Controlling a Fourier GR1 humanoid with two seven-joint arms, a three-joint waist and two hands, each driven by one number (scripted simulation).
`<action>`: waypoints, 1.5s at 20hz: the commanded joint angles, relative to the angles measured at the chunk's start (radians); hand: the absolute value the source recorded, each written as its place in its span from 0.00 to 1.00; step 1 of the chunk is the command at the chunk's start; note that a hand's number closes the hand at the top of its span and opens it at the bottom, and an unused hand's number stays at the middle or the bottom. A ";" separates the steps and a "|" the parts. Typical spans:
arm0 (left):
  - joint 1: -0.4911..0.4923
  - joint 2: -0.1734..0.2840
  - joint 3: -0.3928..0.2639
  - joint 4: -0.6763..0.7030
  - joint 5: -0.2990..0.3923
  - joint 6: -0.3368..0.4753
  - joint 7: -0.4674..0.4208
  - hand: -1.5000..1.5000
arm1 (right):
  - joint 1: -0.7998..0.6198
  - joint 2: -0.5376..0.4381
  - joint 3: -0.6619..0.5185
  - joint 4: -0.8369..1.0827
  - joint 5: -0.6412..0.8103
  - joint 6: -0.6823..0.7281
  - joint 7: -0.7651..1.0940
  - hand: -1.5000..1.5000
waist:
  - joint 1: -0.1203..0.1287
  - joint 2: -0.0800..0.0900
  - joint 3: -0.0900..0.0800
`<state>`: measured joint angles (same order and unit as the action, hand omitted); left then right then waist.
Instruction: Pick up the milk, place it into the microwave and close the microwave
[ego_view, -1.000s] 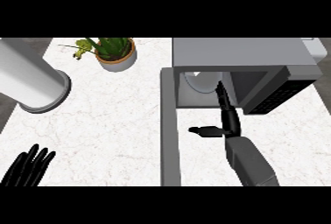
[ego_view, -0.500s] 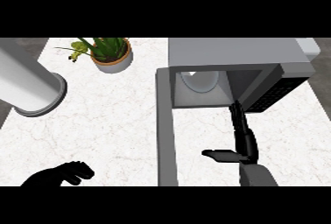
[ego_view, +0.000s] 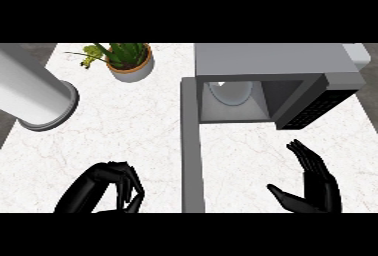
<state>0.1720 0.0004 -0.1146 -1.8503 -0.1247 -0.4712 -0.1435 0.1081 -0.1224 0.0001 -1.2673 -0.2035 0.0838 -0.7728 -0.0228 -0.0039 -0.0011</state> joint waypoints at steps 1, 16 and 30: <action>-0.168 0.000 -0.044 0.150 -0.047 0.086 0.013 1.00 | 0.110 -0.056 -0.034 -0.185 -0.066 0.031 0.094 0.00 | -0.001 0.003 0.000; -0.578 0.000 -0.492 0.685 -0.058 0.515 -0.029 1.00 | 0.205 -0.146 -0.117 -0.401 -0.112 0.092 0.143 0.00 | -0.012 0.007 0.000; -0.858 0.000 -0.765 0.844 0.409 0.753 -0.022 0.00 | 0.073 -0.236 -0.085 -0.568 -0.248 0.206 0.321 0.00 | -0.127 0.033 -0.003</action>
<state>-0.6099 0.0066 -0.8730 -1.0226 0.1783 0.2371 -0.1333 0.2120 -0.3341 -0.0866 -1.8167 -0.4196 0.2572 -0.4790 -0.1210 0.0220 -0.0033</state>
